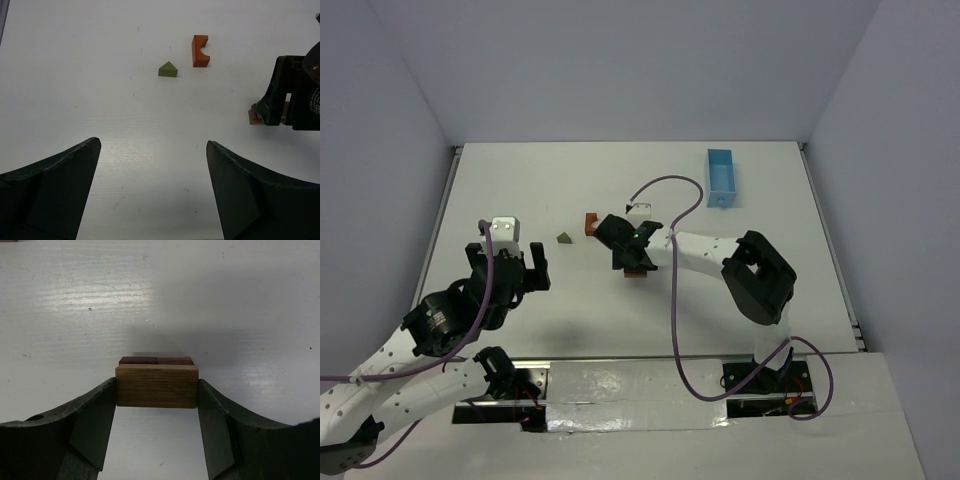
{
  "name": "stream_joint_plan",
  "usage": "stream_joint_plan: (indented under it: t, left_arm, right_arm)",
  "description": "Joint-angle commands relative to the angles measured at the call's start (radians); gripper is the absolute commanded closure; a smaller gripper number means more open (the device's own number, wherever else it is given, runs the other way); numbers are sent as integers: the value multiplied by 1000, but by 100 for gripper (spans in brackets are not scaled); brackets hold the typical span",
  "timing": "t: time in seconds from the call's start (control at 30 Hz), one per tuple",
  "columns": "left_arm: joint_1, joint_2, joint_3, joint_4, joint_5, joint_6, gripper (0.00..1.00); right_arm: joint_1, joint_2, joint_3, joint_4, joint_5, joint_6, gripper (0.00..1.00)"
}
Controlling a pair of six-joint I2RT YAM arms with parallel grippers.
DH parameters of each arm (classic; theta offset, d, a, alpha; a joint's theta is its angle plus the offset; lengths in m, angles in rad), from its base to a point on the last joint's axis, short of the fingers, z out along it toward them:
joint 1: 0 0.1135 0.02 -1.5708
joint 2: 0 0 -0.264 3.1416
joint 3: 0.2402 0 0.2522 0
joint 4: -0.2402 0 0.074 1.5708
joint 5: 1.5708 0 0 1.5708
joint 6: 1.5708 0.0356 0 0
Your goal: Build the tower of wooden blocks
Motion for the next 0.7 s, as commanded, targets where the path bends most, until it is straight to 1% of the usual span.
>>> stream_joint_plan:
  t: [0.0, 0.1, 0.13, 0.37, 0.4, 0.6, 0.67]
  left_arm:
    - [3, -1, -3, 36, 3, 27, 0]
    - [1, 0, -3, 36, 3, 27, 1]
    - [3, 2, -3, 36, 3, 27, 0]
    - [1, 5, -4, 39, 9, 30, 0]
    - [3, 5, -3, 39, 9, 30, 1]
    - [1, 8, -6, 44, 18, 34, 0]
    - [3, 8, -4, 45, 21, 37, 0]
  right_arm:
    - [1, -11, -7, 26, 4, 7, 49]
    - [1, -14, -7, 35, -2, 5, 47]
    - [2, -16, -8, 36, -4, 2, 43]
    - [-1, -11, 4, 27, 4, 1, 42]
    - [-1, -11, 6, 26, 4, 1, 38]
    - [-1, -16, 6, 15, 16, 4, 36]
    - [-1, -14, 6, 12, 19, 2, 18]
